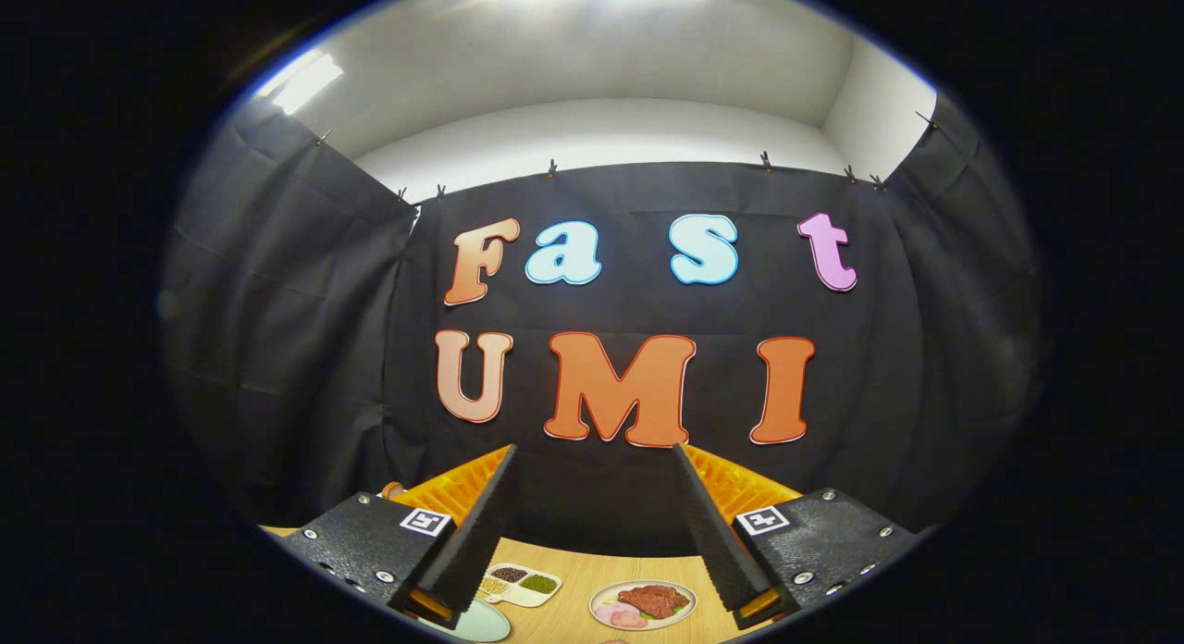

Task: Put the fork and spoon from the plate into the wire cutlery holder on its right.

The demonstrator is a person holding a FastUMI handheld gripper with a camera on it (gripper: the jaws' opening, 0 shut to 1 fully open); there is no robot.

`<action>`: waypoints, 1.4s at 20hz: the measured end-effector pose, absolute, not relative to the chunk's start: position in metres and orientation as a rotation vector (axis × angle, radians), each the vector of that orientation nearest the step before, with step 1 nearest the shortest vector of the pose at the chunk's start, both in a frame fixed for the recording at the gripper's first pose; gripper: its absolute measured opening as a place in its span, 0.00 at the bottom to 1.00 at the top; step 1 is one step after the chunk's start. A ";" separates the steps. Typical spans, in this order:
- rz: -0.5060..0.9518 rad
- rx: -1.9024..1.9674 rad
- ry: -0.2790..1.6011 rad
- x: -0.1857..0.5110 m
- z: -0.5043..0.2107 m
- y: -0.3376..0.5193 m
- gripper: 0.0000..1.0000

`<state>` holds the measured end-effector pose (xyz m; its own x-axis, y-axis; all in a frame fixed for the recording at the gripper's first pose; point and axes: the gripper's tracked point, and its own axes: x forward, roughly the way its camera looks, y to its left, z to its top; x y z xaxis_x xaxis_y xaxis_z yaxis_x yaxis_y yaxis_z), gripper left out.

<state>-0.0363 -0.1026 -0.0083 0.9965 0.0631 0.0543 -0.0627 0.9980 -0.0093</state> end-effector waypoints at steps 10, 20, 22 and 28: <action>0.063 0.034 -0.072 -0.024 -0.004 -0.099 0.96; 0.043 0.012 -0.068 -0.028 -0.004 -0.108 0.96; 0.039 0.016 -0.069 -0.031 -0.003 -0.110 0.96; 0.042 0.000 -0.063 -0.040 -0.003 -0.115 0.96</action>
<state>-0.0402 -0.1152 -0.0029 0.9971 0.0418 0.0629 -0.0418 0.9991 -0.0015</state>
